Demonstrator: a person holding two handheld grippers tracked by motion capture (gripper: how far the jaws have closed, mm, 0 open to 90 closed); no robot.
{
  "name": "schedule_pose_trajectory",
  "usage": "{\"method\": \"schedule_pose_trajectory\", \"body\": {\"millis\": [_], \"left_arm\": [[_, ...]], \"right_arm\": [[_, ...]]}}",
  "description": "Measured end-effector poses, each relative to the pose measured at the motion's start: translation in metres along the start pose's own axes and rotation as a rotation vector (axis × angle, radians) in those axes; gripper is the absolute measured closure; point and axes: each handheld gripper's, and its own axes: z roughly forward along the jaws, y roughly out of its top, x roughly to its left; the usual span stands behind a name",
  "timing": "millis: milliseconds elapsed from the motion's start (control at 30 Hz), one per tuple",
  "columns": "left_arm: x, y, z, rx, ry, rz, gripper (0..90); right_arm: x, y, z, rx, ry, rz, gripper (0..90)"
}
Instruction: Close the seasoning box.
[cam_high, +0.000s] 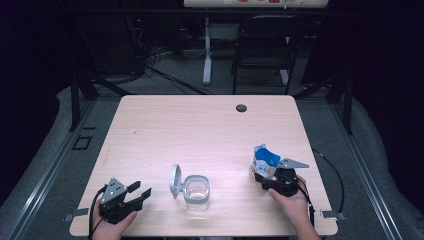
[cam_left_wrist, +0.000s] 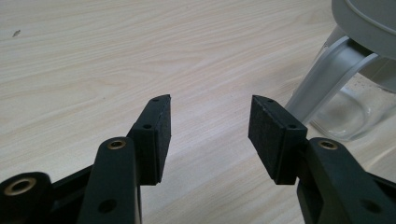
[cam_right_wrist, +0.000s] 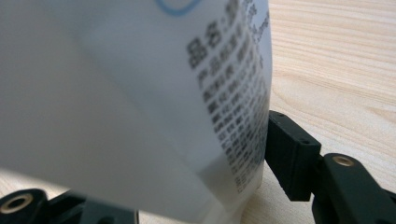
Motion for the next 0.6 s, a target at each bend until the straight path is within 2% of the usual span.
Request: {"method": "schedule_pose_trajectory", "body": {"millis": [133,267,367,600], "left_arm": [[0.0,0.0,0.0,-0.002,0.0,0.0,50.0],[0.0,0.0,0.0,-0.004,0.0,-0.002,50.0],[0.0,0.0,0.0,0.001,0.001,0.001,50.0],[0.0,0.0,0.0,0.001,0.001,0.001,50.0]], "right_arm": [[0.002,0.0,-0.001,0.003,-0.007,-0.015,44.3],[0.007,0.002,-0.003,0.027,-0.043,-0.068,44.3],[0.01,0.003,-0.003,0.032,-0.051,-0.092,44.3],[0.013,0.004,-0.003,0.039,-0.057,-0.11,44.3]]}}
